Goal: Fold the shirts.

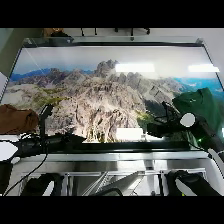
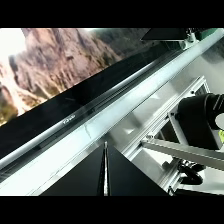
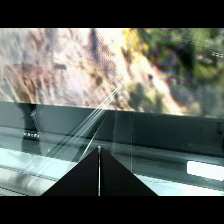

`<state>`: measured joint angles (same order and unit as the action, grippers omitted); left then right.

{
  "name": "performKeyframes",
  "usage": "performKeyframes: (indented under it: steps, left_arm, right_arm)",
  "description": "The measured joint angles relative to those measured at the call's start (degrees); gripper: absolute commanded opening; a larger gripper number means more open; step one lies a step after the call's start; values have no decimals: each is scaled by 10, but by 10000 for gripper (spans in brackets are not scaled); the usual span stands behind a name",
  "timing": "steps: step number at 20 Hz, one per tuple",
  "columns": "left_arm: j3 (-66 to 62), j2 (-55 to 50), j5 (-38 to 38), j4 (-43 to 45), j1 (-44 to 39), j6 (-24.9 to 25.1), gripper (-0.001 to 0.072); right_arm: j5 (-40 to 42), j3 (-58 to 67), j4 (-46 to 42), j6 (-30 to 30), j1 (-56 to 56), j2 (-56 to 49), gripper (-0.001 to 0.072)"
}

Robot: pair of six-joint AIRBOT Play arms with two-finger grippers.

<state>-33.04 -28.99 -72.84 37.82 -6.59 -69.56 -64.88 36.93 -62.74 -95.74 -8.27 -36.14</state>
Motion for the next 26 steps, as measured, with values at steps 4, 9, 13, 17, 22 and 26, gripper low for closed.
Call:
performKeyframes:
  steps: [4,9,13,17,22,26]
  left_arm:
    - [0,0,0,0,0,0,19]
    - [-24,0,31,47,21,-26,21]
    - [-95,-4,71,223,104,-63,706]
    - [-152,-62,104,400,226,-73,707]
    - [-172,-222,179,495,329,-66,707]
    - [-177,-362,253,557,353,-52,707]
  right_arm:
    - [0,0,0,0,0,0,22]
    - [0,0,0,0,0,0,22]
    - [0,0,0,0,0,0,22]
    - [0,0,0,0,0,0,22]
    - [0,0,0,0,0,0,22]
    - [0,0,0,0,0,0,22]
